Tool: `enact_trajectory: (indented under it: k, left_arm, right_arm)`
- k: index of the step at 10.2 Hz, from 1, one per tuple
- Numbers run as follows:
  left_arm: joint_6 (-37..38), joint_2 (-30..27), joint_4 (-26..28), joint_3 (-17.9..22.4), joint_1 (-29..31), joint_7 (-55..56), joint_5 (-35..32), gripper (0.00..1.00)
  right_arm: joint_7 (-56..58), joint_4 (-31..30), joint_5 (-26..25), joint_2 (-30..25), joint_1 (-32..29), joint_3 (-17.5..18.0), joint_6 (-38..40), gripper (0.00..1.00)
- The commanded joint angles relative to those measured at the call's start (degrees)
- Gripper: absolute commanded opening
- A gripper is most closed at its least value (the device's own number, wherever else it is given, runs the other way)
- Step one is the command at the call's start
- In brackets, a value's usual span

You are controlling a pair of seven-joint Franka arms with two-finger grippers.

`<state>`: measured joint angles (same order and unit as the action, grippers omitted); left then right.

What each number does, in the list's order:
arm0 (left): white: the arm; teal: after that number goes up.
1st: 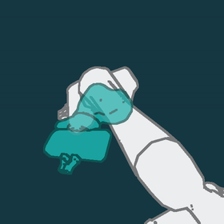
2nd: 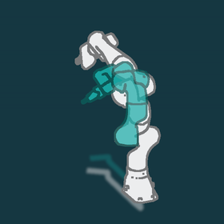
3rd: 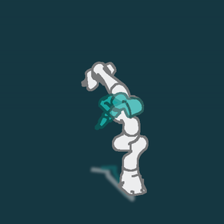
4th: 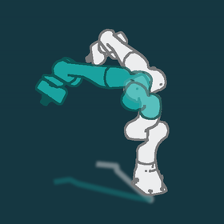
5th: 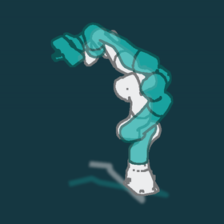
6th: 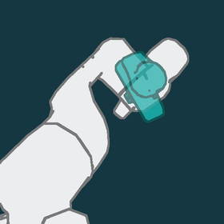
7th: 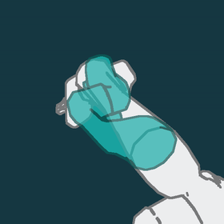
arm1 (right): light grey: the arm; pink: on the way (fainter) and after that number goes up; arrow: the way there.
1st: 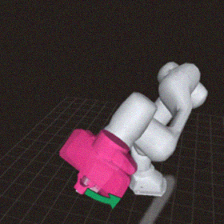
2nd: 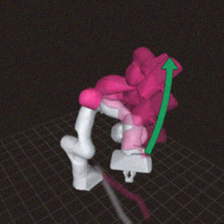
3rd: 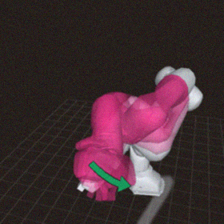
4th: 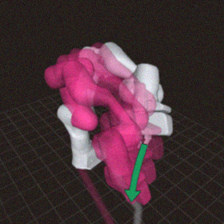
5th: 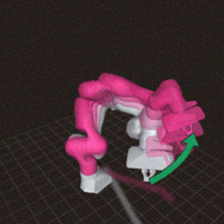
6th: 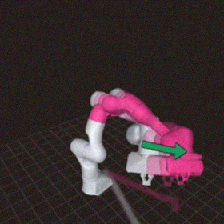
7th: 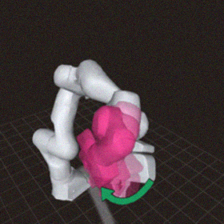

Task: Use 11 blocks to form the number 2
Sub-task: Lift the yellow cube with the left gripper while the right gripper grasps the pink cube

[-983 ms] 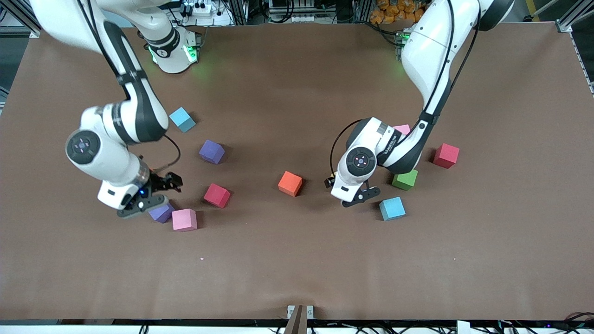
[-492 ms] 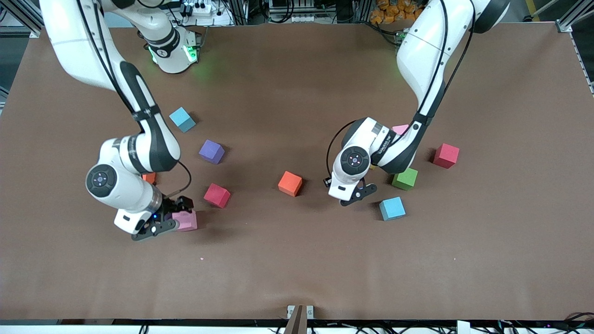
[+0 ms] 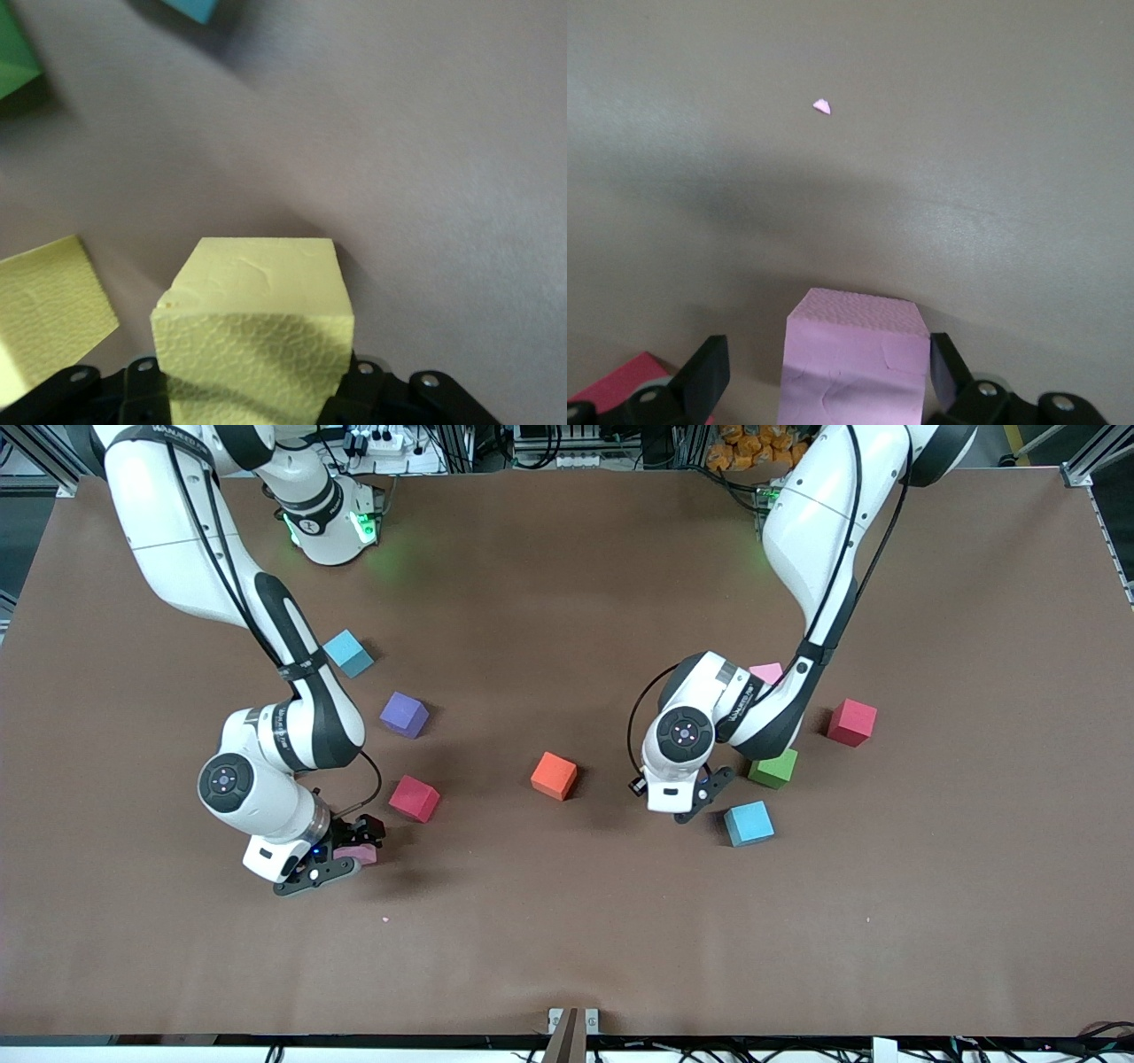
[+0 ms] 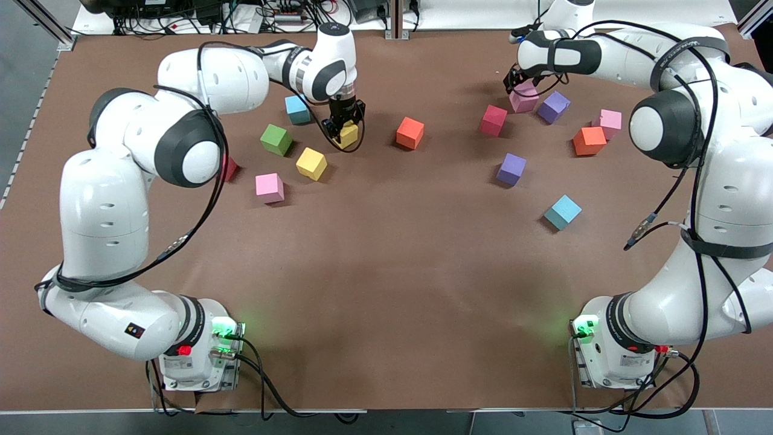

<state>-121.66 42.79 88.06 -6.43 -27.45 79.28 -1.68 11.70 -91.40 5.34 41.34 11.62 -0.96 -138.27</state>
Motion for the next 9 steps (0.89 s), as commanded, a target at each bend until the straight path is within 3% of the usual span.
enact_trajectory:
  k: [1,5,8,9]
  left_arm:
    - [4.9,-5.5,1.5,0.5,-0.7,10.1,-2.1,0.0]
    - [4.7,-11.8,10.7,-0.4,-7.0,29.7,-2.6,0.0]
    - [-2.4,-13.3,19.0,-8.0,-8.1,44.2,-2.1,0.0]
    - [-5.1,-14.5,22.0,-10.9,-8.2,48.0,-2.3,0.0]
  right_arm:
    - [0.7,1.6,0.4,1.5,-0.3,-0.1,0.2,1.0]
    - [0.7,1.3,0.4,2.5,-1.0,-0.1,0.4,1.0]
    - [0.7,1.0,0.5,2.5,-1.2,-0.1,0.6,1.0]
    - [0.7,1.0,0.4,2.5,-1.2,-0.1,0.7,0.87]
